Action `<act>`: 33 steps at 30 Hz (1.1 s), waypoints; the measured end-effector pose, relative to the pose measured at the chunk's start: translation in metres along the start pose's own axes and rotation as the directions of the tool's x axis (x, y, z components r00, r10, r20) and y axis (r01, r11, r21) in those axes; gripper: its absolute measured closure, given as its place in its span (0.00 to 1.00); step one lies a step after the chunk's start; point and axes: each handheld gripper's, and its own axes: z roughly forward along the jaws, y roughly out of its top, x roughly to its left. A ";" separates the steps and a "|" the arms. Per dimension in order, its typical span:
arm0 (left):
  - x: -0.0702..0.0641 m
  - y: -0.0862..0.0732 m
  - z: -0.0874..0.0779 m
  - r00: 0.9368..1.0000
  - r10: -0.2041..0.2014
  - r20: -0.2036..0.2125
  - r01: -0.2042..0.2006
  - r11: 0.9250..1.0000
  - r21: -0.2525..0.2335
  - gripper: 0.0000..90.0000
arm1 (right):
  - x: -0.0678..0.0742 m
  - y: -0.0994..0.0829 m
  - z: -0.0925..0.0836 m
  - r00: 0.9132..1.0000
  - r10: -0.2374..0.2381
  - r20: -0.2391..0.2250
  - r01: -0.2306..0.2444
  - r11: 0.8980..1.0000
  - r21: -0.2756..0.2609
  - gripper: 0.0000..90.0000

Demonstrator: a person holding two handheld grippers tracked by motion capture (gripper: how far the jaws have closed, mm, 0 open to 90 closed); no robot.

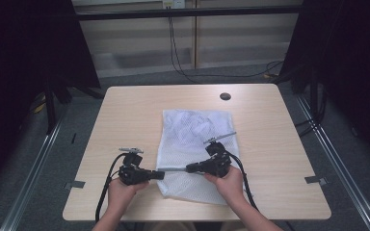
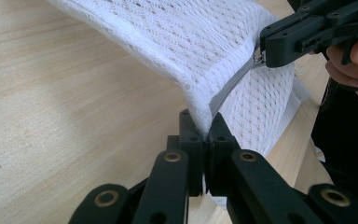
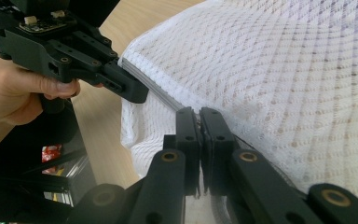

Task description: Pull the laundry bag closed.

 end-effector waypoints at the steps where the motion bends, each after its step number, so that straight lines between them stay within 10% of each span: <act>1: 0.000 0.000 0.000 1.000 0.000 -0.001 0.000 1.000 -0.001 0.98 | 0.000 0.000 0.000 1.000 -0.001 0.000 0.001 1.000 -0.001 0.97; 33: 0.000 0.000 0.000 1.000 -0.003 0.003 0.003 1.000 0.000 0.98 | -0.006 -0.005 -0.009 1.000 0.003 -0.009 -0.003 1.000 -0.010 0.97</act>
